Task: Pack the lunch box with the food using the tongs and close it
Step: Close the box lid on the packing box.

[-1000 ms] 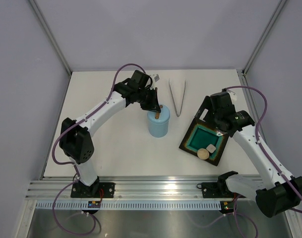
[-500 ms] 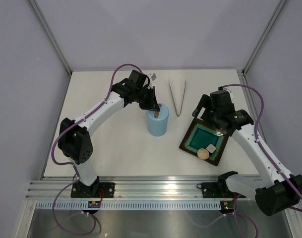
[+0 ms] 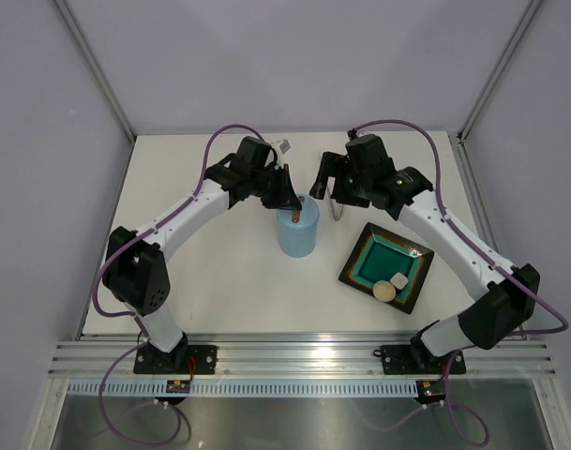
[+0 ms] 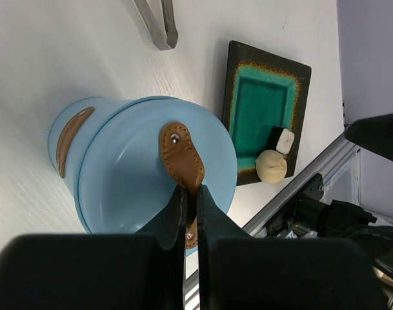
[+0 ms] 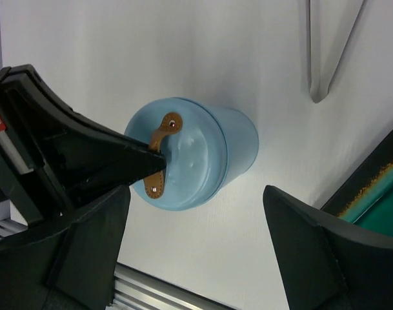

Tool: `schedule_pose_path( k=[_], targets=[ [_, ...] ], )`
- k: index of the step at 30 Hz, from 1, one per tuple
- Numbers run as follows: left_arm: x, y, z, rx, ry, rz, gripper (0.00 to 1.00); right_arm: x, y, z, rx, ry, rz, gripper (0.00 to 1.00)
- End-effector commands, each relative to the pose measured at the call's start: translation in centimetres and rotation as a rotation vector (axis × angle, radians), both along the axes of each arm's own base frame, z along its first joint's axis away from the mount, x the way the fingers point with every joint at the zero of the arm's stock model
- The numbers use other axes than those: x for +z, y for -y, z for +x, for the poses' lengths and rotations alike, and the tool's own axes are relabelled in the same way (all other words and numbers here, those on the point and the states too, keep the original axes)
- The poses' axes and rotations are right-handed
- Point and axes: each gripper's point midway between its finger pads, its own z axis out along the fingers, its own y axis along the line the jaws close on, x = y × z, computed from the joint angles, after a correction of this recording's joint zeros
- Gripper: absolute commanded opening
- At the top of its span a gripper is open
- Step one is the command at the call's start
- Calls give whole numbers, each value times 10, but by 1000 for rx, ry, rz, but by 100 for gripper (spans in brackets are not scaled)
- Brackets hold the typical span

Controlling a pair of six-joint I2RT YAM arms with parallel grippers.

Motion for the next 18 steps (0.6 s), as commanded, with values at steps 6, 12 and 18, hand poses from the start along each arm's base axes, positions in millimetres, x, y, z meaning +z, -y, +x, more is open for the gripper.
schedule_pose_path(
  k=[6,12,18],
  targets=[
    [-17,-14,-3,12,-42,43,0,-40,-16,21,31,-99,-84,92],
    [-17,-13,-3,4,-38,44,0,-106,2,16,-20,-232,-228,93],
    [-15,-16,-2,0,-24,64,0,-94,3,16,-20,-207,-215,94]
  ],
)
